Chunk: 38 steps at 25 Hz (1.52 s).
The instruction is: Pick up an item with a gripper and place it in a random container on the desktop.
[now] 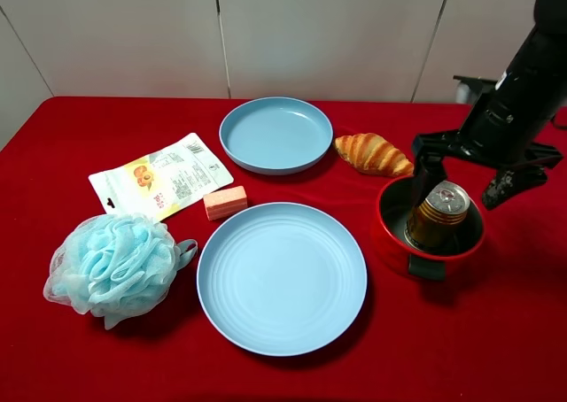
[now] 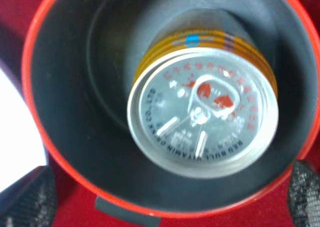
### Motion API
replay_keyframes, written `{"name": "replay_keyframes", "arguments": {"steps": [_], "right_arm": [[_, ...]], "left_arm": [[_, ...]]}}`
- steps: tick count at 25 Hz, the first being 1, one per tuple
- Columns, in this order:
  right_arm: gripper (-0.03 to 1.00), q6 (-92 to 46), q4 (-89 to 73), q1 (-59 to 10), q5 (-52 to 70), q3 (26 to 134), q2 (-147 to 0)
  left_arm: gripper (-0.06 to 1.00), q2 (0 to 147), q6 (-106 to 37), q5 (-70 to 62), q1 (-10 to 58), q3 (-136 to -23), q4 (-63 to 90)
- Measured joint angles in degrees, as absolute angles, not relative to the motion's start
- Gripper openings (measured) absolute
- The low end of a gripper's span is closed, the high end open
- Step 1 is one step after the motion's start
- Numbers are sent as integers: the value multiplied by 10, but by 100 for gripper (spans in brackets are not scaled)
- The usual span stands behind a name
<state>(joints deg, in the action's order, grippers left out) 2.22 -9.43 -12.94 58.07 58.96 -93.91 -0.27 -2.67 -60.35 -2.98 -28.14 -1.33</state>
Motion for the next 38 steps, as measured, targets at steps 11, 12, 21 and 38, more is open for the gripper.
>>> {"name": "replay_keyframes", "arguments": {"steps": [11, 12, 21, 38], "right_arm": [[69, -17, -92, -129, 611, 590, -839], [69, -19, -89, -129, 617, 590, -830], [69, -22, -89, -129, 679, 590, -743], [69, -23, -89, -129, 697, 584, -577]], "left_arm": [[99, -3, -27, -604, -30, -281, -13], [99, -3, -27, -604, -30, -281, -13], [99, -3, -27, -604, -30, -281, -13], [99, -3, -27, -604, -30, -281, -13]]}}
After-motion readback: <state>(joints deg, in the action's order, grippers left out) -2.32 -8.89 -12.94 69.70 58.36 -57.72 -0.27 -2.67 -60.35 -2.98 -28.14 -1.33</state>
